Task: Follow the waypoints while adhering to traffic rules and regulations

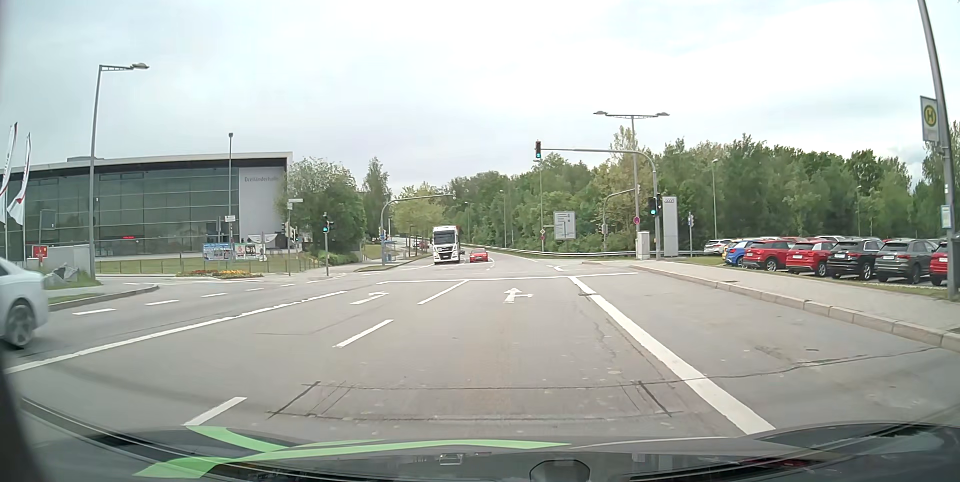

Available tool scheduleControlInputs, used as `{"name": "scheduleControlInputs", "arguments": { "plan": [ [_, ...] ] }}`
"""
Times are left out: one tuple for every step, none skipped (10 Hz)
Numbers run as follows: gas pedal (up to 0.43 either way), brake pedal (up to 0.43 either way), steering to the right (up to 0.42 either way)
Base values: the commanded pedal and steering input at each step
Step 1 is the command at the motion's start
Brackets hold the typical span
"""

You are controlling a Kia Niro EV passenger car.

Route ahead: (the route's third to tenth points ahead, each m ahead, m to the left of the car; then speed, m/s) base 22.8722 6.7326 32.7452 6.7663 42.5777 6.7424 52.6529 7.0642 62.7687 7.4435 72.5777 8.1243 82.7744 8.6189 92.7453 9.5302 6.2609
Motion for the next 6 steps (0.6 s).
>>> {"name": "scheduleControlInputs", "arguments": {
  "plan": [
    [0.0, 0.049, 0.004],
    [0.0, 0.043, 0.004],
    [0.0, 0.037, 0.004],
    [0.0, 0.037, 0.004],
    [0.0, 0.037, 0.004],
    [0.0, 0.037, 0.004]
  ]
}}
